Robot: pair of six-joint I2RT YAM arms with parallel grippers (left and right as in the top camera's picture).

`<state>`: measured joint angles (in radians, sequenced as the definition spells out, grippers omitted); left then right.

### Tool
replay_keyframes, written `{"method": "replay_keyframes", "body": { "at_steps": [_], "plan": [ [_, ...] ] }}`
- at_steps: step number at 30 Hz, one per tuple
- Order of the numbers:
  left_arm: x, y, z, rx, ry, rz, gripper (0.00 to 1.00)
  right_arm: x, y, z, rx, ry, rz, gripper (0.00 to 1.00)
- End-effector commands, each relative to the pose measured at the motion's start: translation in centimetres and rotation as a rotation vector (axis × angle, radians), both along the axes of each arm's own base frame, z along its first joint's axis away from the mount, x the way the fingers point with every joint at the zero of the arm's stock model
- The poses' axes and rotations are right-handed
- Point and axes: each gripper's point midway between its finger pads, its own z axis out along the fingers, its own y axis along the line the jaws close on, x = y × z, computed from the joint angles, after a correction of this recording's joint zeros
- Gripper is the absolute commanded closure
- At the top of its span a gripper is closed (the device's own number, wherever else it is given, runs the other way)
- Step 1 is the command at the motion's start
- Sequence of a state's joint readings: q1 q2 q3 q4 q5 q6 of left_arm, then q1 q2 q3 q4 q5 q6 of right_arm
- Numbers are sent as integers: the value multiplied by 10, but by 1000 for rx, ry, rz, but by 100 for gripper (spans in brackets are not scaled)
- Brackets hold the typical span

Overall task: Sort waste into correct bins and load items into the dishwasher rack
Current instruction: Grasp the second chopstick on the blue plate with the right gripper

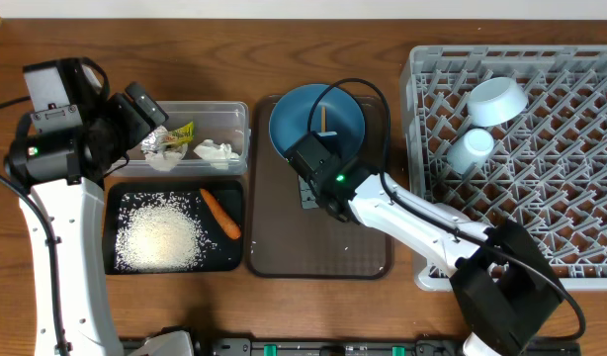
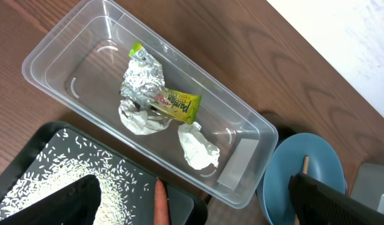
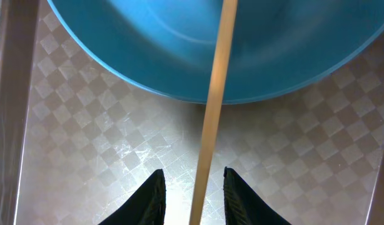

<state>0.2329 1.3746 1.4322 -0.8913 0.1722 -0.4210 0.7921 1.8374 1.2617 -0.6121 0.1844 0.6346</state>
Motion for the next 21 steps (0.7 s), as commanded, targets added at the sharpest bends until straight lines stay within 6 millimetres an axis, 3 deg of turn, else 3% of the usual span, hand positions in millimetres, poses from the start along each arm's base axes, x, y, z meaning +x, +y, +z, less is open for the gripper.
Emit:
{"method": "replay_keyframes", "body": {
  "at_steps": [1,11,21],
  "plan": [
    [-2,3,-3,17,10,5,2,4,-7,-3,-31,-10,-5,70],
    [-2,3,-3,17,10,5,2,2,-9,-4,-39,-1,-4,79],
    [-2,3,-3,17,10,5,2,-1,-11,-6,-52,10,-4,80]
  ]
}}
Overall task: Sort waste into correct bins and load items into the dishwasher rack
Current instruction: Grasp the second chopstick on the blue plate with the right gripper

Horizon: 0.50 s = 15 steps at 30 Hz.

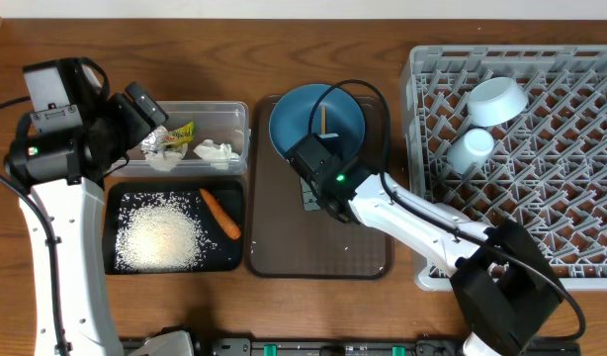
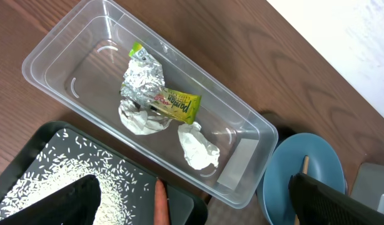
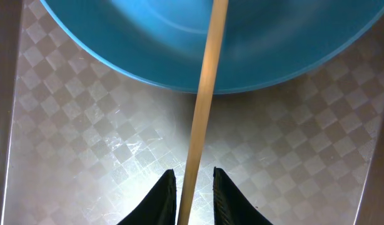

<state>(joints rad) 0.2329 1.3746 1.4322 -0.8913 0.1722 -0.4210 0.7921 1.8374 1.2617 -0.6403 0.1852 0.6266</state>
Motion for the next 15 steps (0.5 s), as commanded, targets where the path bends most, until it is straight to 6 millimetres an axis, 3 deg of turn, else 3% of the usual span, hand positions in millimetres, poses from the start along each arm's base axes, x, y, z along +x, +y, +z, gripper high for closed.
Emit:
{"method": "replay_keyframes", "body": {
  "at_steps": [1,4,11,15],
  "plan": [
    [-2,3,-3,17,10,5,2,4,-7,-3,-28,-8,-10,82],
    [-2,3,-3,17,10,5,2,4,-8,-3,-30,-7,-12,88],
    [-2,3,-3,17,10,5,2,4,-8,-4,-31,-5,-12,89],
    [-2,3,-3,17,10,5,2,4,-8,-4,-32,-5,-12,96]
  ]
}}
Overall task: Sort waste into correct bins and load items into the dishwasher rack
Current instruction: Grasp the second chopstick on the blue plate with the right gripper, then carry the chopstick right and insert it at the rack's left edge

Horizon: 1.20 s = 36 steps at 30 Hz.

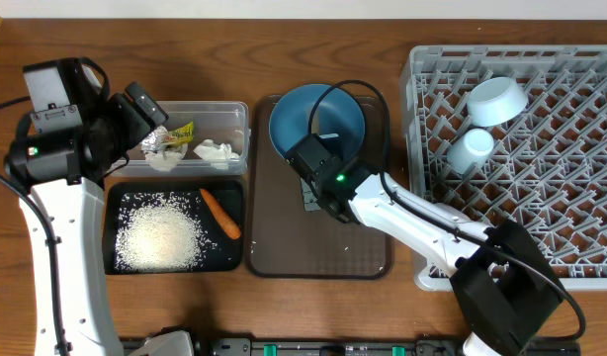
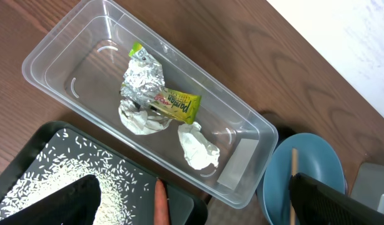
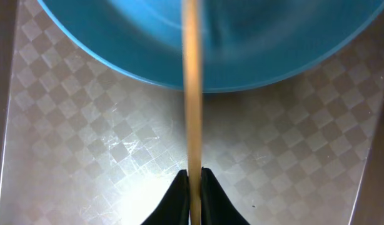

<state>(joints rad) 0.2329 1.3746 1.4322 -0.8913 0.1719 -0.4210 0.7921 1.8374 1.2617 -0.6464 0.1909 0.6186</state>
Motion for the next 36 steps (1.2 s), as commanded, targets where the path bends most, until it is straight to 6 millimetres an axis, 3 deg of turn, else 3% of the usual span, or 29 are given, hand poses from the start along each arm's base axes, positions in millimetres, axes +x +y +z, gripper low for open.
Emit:
{"method": "replay_keyframes", "body": {
  "at_steps": [1,13,17,22,29,36],
  "plan": [
    [-2,3,-2,16,10,5,2,4,-7,-3,-20,-5,-18,97],
    [-2,3,-2,16,10,5,2,6,-7,0,-14,-11,-22,99],
    [-2,3,-2,16,10,5,2,10,-10,18,16,-43,-30,99],
    [-2,3,-2,17,10,5,2,14,-19,54,46,-104,-5,99],
    [-2,3,-2,16,10,5,3,7,-70,109,48,-152,-42,99],
    [-2,3,-2,17,10,5,2,6,-141,140,5,-177,-128,99]
  ]
}}
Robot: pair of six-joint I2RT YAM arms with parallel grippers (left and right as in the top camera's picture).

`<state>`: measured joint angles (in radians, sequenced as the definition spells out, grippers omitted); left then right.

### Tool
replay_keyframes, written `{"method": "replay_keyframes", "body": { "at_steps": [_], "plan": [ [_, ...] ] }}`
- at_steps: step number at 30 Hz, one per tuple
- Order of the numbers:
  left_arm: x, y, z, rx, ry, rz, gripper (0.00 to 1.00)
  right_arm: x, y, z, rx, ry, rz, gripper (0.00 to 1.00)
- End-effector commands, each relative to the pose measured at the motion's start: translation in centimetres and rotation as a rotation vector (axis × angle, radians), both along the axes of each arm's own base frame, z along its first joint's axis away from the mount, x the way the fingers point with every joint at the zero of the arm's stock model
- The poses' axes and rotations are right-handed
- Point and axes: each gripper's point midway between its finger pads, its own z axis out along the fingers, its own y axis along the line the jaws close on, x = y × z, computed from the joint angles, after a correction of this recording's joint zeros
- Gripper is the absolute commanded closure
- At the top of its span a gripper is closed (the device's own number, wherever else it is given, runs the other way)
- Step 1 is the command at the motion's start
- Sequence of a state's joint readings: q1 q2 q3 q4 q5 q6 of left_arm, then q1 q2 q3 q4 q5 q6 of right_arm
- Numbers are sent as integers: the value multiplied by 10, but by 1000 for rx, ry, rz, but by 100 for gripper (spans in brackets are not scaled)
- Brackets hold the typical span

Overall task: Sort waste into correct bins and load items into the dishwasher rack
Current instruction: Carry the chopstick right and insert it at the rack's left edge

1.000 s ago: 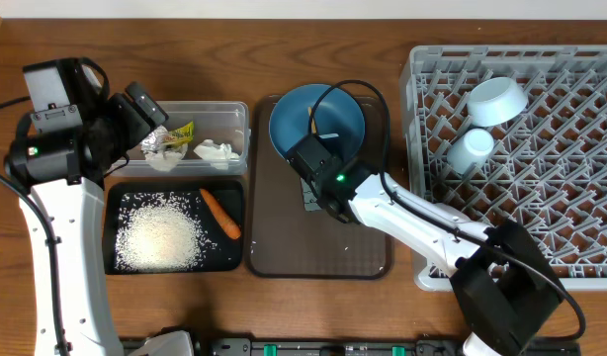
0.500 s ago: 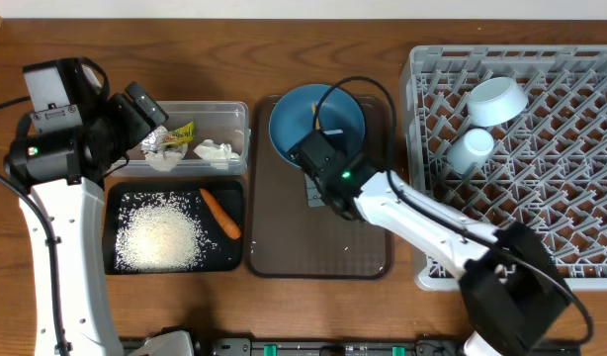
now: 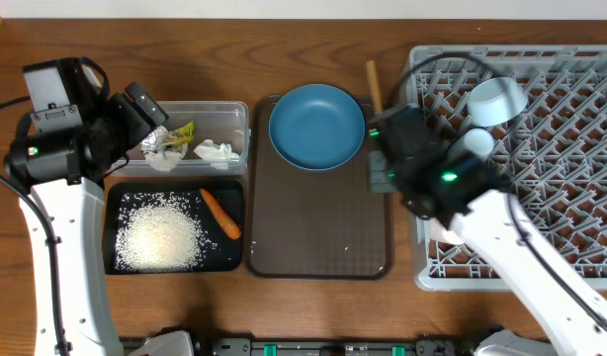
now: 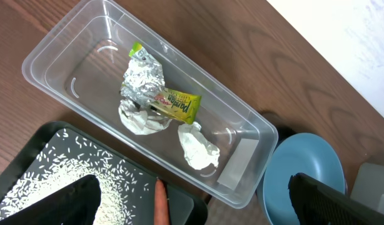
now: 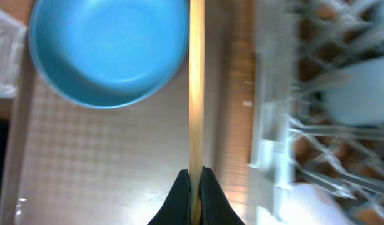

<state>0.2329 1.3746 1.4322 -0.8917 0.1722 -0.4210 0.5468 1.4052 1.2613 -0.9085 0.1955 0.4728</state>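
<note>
A wooden chopstick point(image 5: 196, 87) is pinched between the fingers of my right gripper point(image 5: 196, 178), which is shut on it. In the overhead view the chopstick point(image 3: 373, 75) sticks out past the right gripper point(image 3: 378, 111), between the blue bowl point(image 3: 316, 126) and the grey dishwasher rack point(image 3: 541, 188). The bowl is bare inside. My left gripper point(image 4: 192, 190) hangs open over the clear waste bin point(image 4: 67, 50), holding nothing.
The bowl stands on a brown tray point(image 3: 318, 237). The rack holds a white bowl point(image 3: 497, 100) and a white cup point(image 3: 472, 150). The clear bin contains foil point(image 4: 142, 81), a yellow wrapper point(image 4: 177, 104) and crumpled paper point(image 4: 198, 147). A black tray point(image 3: 229, 259) carries rice point(image 3: 157, 237) and a carrot point(image 3: 220, 215).
My right gripper, shut on the chopstick in front of the bowl, has moved right toward the rack's left edge. The chopstick's far end no longer rests in the bowl. The left arm is unchanged.
My right gripper stood open around the chopstick, which leaned from the tray into the blue bowl. Its fingers were closer together at the following moment, then shut on the stick. Now the stick is out of the bowl, beside the rack. The left arm stayed still.
</note>
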Motion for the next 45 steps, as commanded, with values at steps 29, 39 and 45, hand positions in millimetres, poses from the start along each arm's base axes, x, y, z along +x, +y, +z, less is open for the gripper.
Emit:
{"method": "replay_keyframes", "body": {
  "at_steps": [29,39,45],
  "plan": [
    [-2,3,-2,17,10,5,2,33,-94,-48,-121,160,0,99],
    [-2,3,-2,17,10,5,2,35,-94,-68,-133,217,2,62],
    [-2,3,-2,17,10,5,2,33,-93,-55,-125,182,3,62]
  ]
}}
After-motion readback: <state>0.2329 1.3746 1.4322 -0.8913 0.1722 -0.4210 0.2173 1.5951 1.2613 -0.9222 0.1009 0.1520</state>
